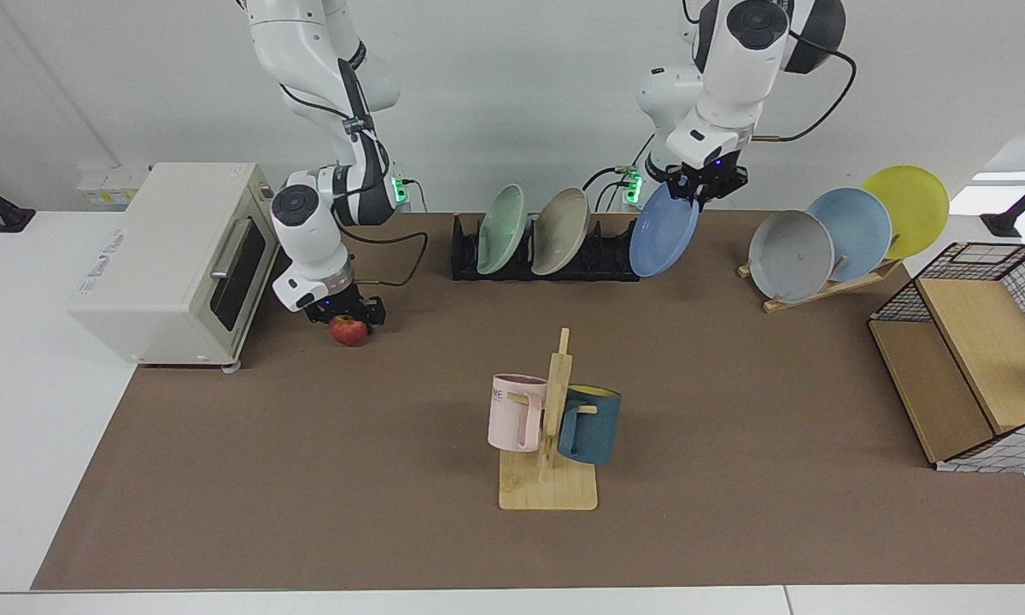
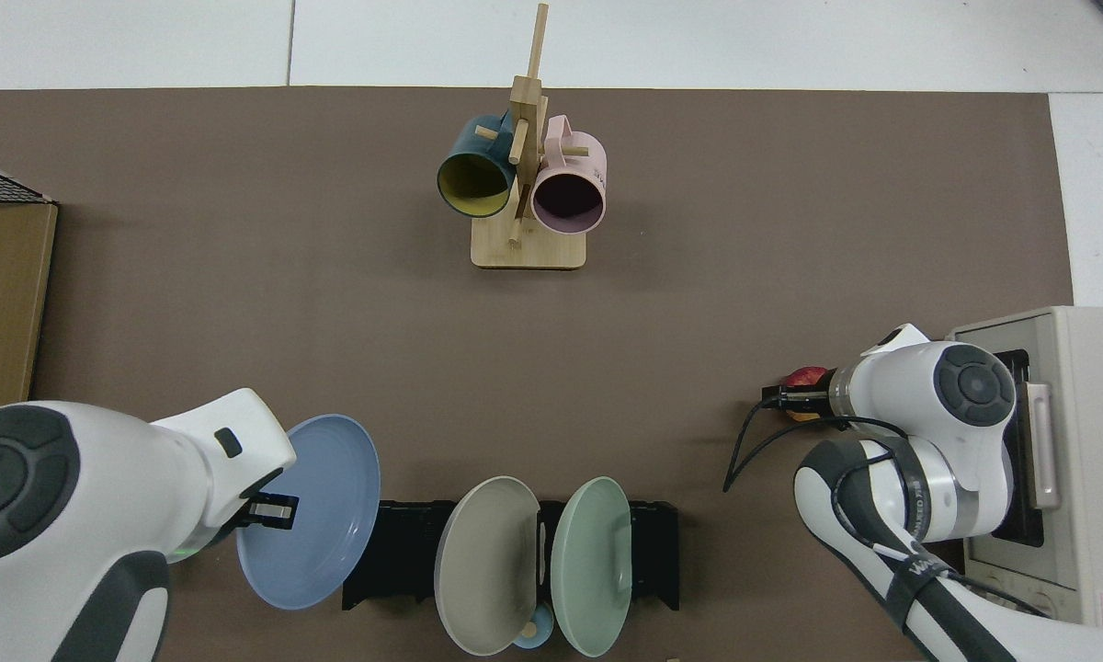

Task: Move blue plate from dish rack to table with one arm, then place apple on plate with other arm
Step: 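Carry the blue plate with the left gripper and set it on the table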

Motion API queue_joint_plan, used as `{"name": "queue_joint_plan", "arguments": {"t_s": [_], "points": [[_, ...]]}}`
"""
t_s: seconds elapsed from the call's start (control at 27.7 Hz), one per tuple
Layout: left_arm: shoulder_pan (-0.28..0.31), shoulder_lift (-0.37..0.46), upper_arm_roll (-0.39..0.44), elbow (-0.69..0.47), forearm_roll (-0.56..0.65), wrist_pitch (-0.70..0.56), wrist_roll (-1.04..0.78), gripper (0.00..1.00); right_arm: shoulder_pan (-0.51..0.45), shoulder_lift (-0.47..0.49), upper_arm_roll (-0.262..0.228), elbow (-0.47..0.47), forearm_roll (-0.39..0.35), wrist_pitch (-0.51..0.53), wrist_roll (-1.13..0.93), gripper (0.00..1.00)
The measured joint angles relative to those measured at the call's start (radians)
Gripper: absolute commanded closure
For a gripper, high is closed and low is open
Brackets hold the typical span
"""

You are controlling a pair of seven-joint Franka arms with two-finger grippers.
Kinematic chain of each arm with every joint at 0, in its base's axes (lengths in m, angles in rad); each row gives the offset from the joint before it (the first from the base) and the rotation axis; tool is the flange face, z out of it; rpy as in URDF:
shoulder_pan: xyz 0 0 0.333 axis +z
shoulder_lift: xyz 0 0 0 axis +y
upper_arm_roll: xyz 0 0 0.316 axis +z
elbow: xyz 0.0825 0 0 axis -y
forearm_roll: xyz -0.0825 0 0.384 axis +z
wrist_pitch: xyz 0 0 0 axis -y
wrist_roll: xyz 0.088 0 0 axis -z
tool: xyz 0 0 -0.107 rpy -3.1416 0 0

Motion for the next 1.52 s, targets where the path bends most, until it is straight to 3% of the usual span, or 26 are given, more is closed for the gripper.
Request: {"name": "queue_joint_plan", "arguments": {"t_s": [0.14, 0.36, 0.8, 1.12, 1.52], "points": [[0.003, 0.017, 0.054, 0.008, -0.031, 0.039, 0.046, 1.00, -0.002, -0.011, -0.002, 0.046, 0.000, -0.079, 0.000, 1.00], [0.010, 0.074, 0.123, 0.009, -0.175, 0.143, 0.090, 1.00, -0.002, -0.055, -0.005, 0.115, 0.000, -0.174, 0.000, 1.00], [0.010, 0.294, 0.200, 0.012, -0.572, 0.264, 0.287, 1.00, -0.002, -0.109, -0.011, 0.237, -0.012, -0.345, 0.000, 1.00], [0.009, 0.448, 0.167, 0.021, -0.753, 0.352, 0.357, 1.00, 0.000, -0.110, -0.006, 0.296, -0.021, -0.392, 0.000, 1.00], [-0.005, 0.515, 0.016, 0.029, -0.822, 0.540, 0.346, 0.98, 0.001, -0.110, -0.003, 0.302, -0.021, -0.398, 0.000, 1.00]]}}
